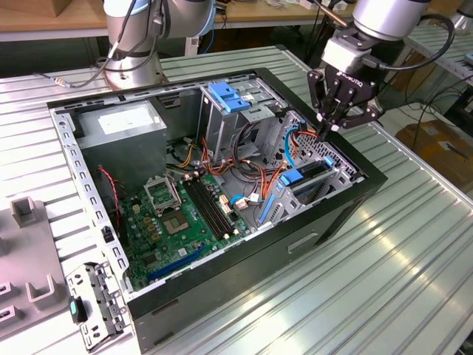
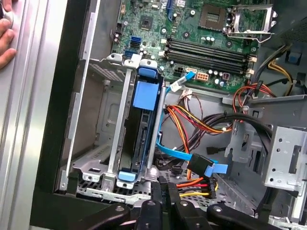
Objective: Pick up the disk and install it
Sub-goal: 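Insert the first disk wire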
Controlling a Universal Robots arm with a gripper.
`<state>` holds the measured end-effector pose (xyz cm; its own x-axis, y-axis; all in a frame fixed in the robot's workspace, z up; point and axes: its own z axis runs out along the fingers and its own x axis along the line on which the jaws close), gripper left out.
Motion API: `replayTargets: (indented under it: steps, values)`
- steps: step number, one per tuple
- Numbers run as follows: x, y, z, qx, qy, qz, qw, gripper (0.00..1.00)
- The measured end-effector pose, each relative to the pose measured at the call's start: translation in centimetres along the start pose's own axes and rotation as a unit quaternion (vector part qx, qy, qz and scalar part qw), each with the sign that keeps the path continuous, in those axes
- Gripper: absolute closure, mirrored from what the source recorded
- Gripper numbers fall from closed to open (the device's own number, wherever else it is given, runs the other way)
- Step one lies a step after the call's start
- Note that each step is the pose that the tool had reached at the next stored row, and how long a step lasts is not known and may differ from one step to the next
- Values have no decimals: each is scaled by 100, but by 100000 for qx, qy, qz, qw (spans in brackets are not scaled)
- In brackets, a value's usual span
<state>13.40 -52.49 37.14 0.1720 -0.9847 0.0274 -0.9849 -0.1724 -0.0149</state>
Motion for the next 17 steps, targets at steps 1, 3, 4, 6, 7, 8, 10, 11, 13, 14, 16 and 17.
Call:
replayTargets:
  steps: [1,3,4,6,7,8,10,11,13,14,16,17]
  values:
    - [-1,0,5,-38,15,1389,99990,84]
    - [-1,1,10,-89,53,3129,99951,84]
    - [-1,0,14,-114,64,4124,99915,84]
    - [-1,1,19,-164,91,5913,99825,84]
    - [-1,1,21,-189,109,6799,99768,84]
    - [-1,1,24,-209,115,7568,99713,84]
    - [-1,1,27,-247,134,8953,99598,84]
    - [-2,3,28,-257,135,9354,99561,84]
    - [-8,35,28,-265,132,9526,99545,84]
    - [-14,70,27,-264,139,9529,99545,84]
    - [-20,109,26,-263,139,9530,99544,84]
    - [-21,117,26,-262,138,9532,99544,84]
